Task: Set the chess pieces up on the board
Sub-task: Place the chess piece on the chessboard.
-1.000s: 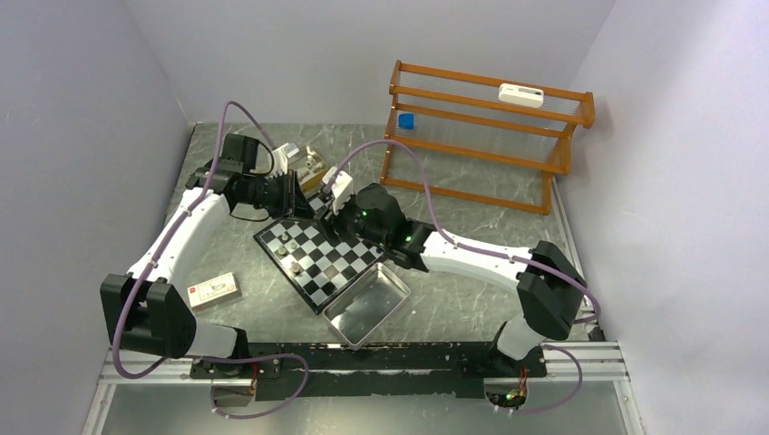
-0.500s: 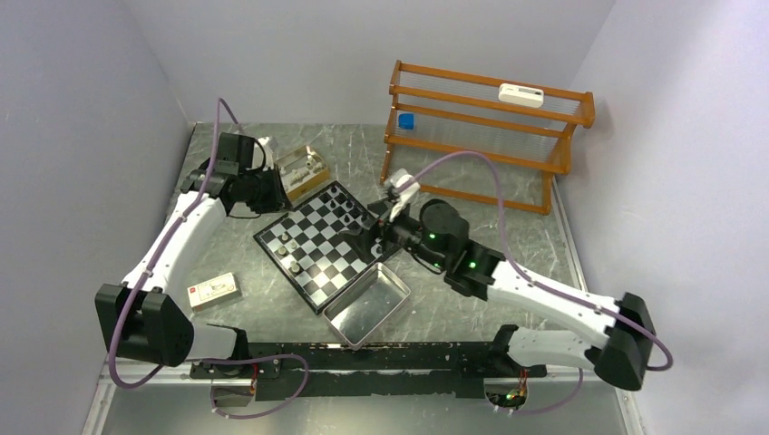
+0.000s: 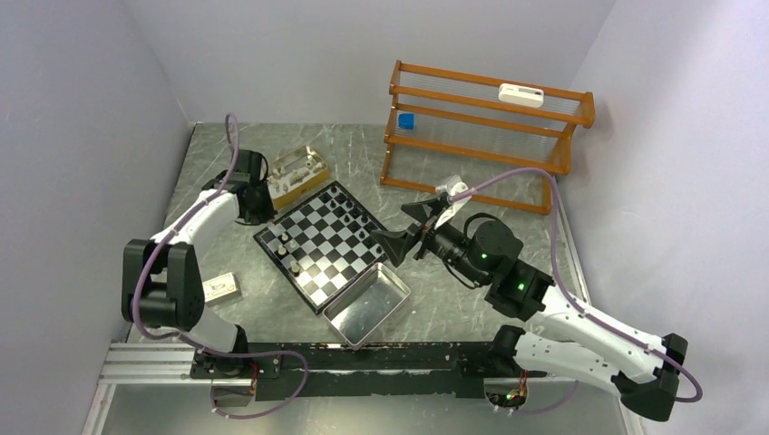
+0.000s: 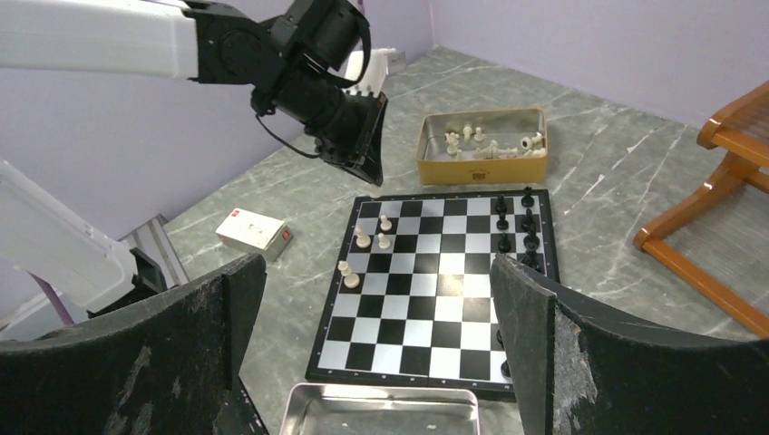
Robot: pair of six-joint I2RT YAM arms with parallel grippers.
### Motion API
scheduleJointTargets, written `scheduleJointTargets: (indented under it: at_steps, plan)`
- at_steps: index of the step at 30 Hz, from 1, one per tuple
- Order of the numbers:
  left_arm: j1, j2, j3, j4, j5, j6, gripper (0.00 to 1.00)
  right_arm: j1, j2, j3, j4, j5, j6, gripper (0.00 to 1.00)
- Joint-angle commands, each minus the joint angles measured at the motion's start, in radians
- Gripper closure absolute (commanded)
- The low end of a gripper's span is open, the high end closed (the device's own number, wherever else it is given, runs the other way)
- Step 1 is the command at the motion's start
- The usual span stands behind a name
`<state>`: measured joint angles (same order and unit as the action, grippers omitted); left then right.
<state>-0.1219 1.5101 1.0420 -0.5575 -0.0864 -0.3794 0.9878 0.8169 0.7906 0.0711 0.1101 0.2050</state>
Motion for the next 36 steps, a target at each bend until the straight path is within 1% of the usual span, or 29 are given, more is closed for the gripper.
scheduleJointTargets:
  at_steps: [1,6,9,16,21,30,36]
  plan:
    - [0.007,0.045,-0.018,0.104,-0.056,-0.057,0.86,-0.002,-0.044,-0.021,-0.035,0.017,0.005,0.00]
    - [0.007,0.036,-0.060,0.124,-0.122,-0.077,0.85,-0.002,-0.060,-0.019,-0.045,0.003,0.001,0.00]
    - [0.006,0.035,-0.083,0.133,-0.135,-0.085,0.85,-0.002,-0.066,-0.019,-0.048,0.003,-0.005,0.00]
    - [0.007,0.049,-0.124,0.151,-0.122,-0.106,0.84,-0.002,-0.077,-0.018,-0.050,-0.001,-0.006,0.00]
    - [0.005,0.057,-0.119,0.139,-0.134,-0.107,0.82,-0.002,-0.083,-0.017,-0.061,0.001,-0.006,0.00]
    - [0.005,0.022,-0.124,0.119,-0.135,-0.097,0.80,-0.002,-0.078,-0.031,-0.054,0.007,-0.004,0.00]
    - [0.005,0.000,-0.141,0.120,-0.122,-0.099,0.77,-0.003,-0.076,-0.034,-0.054,0.007,0.004,0.00]
